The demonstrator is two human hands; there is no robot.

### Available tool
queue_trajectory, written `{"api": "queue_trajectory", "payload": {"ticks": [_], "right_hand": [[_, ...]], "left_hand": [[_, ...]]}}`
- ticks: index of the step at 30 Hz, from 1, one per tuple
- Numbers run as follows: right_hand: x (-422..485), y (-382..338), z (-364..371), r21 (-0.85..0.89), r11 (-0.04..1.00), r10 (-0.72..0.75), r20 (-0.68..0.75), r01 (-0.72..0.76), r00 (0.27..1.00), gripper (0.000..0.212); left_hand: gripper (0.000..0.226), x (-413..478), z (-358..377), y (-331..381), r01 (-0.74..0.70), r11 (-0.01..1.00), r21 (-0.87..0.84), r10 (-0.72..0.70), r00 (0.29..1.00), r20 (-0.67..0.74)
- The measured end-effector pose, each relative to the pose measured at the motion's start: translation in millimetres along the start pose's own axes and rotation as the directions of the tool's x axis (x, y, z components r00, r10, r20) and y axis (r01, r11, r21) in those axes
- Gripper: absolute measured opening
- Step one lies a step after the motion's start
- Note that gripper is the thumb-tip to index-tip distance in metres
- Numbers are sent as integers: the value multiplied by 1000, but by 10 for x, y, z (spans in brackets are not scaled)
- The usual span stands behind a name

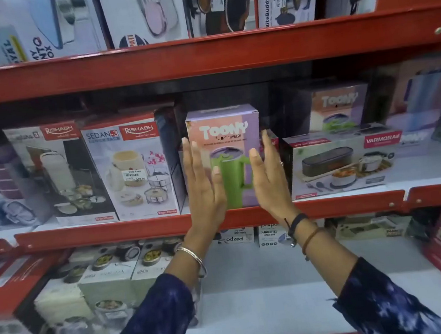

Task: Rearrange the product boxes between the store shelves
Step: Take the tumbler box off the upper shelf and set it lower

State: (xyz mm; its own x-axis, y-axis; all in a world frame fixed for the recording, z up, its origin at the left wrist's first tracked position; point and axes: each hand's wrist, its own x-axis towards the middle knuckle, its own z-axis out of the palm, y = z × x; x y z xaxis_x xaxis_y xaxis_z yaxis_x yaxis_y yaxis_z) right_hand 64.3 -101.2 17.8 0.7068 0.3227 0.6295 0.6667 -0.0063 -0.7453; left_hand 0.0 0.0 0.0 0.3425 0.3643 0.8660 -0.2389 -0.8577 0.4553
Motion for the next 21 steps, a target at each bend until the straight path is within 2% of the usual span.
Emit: {"api": "queue_trajectory", "payload": {"ticks": [2, 4, 5, 9, 14, 18, 21], "right_hand": [[72, 11, 3, -3, 999, 41, 27, -41, 999, 60], [138, 53, -38, -61, 997, 54, 38, -52, 998, 52], [180, 80, -61, -77, 996, 53, 33, -50, 998, 47], [285, 95, -178, -47, 999, 28, 54, -25, 998, 40], [189, -20, -346, 84, 996, 7, 61, -12, 998, 46], [84, -150, -551, 183, 983, -33, 5, 31, 999, 48], [-13, -260, -747, 229, 970, -64, -63, 77, 996, 48]], "left_hand": [[58, 70, -24, -29, 166, 984, -67, -169, 985, -33], [57, 150, -56, -72, 322, 945, -62, -324, 946, -18], [53, 198, -73, -103, 346, 938, -22, -346, 938, -9], [34, 316, -164, -205, 285, 957, 50, -288, 956, 56], [45, 249, -283, -84, 273, 961, -45, -269, 960, 73], [46, 221, -328, 213, 276, 950, -147, -272, 961, 44], [46, 200, -365, 481, 243, 957, -161, -246, 969, 5]]}}
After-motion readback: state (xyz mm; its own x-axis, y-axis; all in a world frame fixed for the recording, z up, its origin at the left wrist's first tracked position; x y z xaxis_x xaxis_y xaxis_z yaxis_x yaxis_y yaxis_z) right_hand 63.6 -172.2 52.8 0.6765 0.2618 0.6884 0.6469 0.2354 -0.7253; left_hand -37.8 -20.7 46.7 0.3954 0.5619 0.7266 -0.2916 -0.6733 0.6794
